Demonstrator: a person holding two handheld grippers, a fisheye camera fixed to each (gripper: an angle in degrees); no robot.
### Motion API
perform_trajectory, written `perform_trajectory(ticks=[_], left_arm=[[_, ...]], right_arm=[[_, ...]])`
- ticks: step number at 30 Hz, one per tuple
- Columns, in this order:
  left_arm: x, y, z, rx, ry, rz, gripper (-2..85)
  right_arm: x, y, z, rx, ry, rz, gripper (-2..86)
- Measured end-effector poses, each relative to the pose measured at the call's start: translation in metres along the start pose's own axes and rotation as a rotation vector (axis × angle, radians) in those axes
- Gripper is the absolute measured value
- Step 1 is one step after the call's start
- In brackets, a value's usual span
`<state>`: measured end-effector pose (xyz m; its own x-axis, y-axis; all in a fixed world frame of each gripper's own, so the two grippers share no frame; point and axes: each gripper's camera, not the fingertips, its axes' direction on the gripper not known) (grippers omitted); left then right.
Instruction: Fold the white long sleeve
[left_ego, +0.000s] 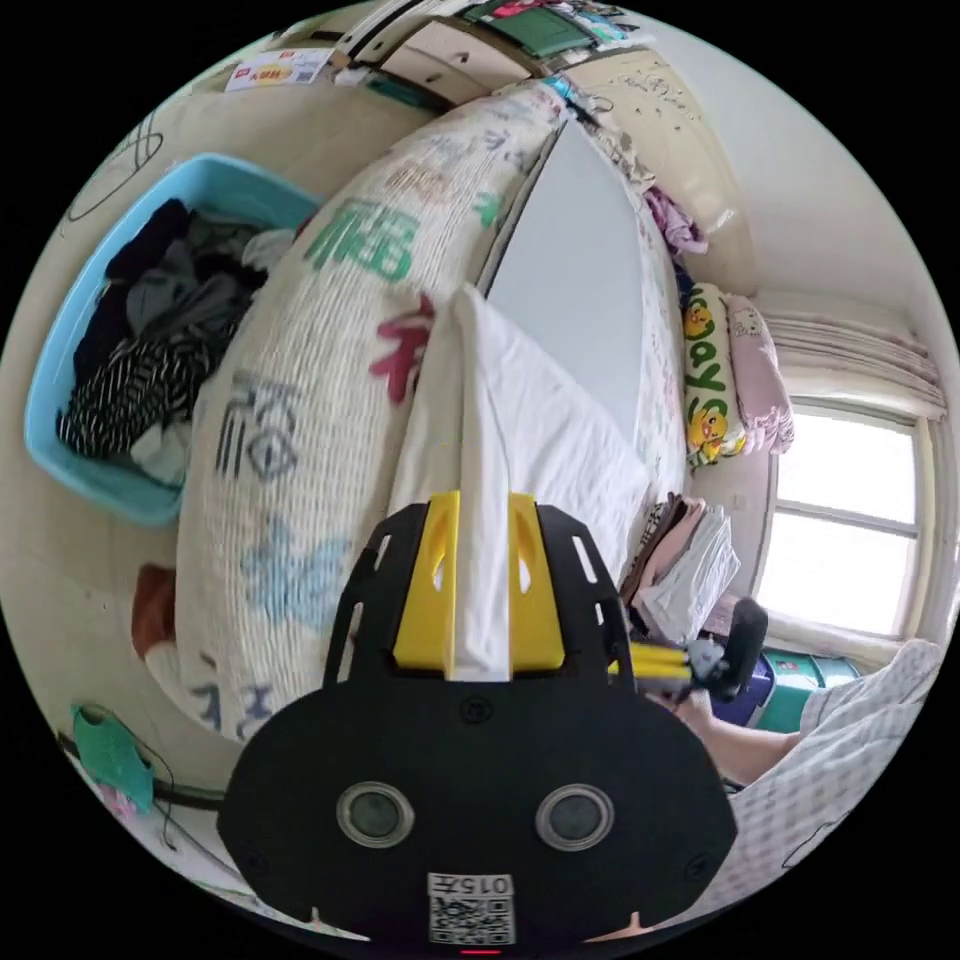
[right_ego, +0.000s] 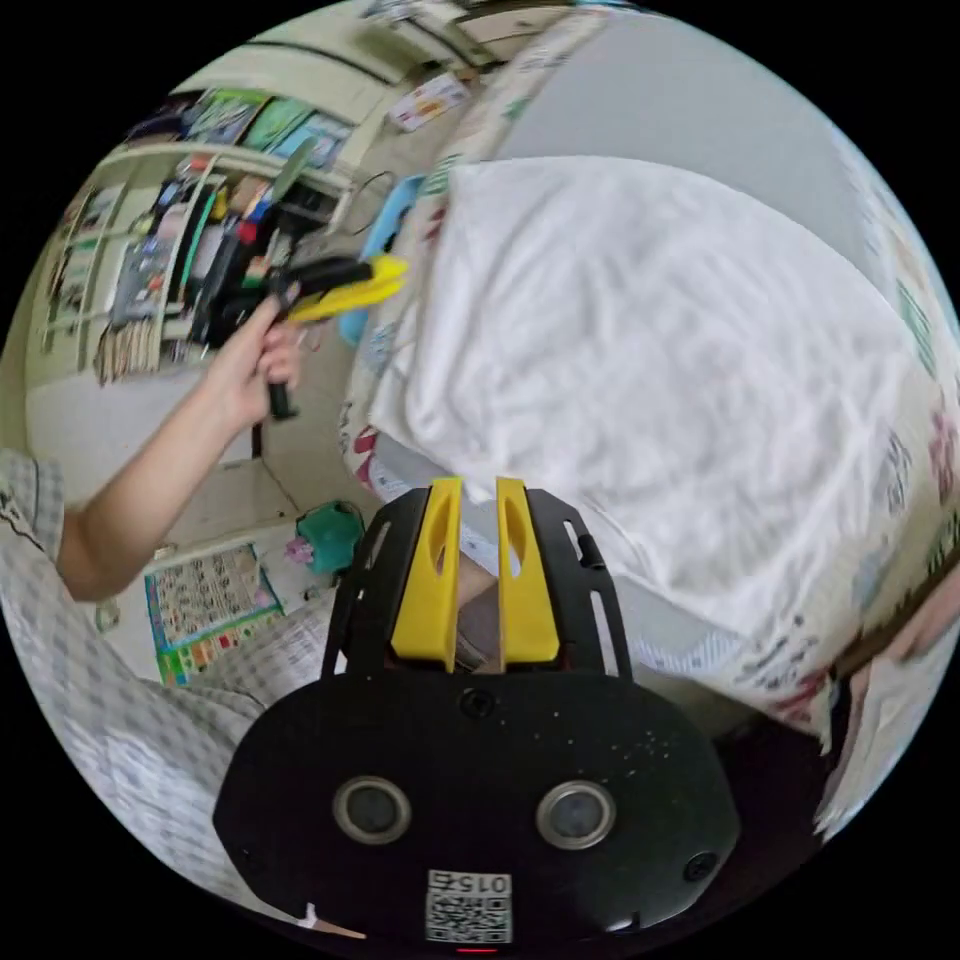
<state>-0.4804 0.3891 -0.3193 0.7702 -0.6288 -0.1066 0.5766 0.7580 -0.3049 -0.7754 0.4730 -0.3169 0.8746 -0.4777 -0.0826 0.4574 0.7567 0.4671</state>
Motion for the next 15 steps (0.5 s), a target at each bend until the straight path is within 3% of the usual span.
perform_trajectory(ticks=[2,5,15], left_arm=[[0.004,0.026,0.012,-0.030,0.006,-0.072,8.5],[0.018,0.050,0.034,-0.052,0.013,-0.149,8.9],[0.097,0.046,0.091,-0.085,-0.162,-0.104,2.1]], right_arm=[[0.087,0.043,-0.008,0.041,-0.016,0.265,9.6],[0.160,0.079,0.001,0.050,-0.056,0.410,11.2],[0.241,0.120,0.077,0.030,-0.155,0.451,1.9]])
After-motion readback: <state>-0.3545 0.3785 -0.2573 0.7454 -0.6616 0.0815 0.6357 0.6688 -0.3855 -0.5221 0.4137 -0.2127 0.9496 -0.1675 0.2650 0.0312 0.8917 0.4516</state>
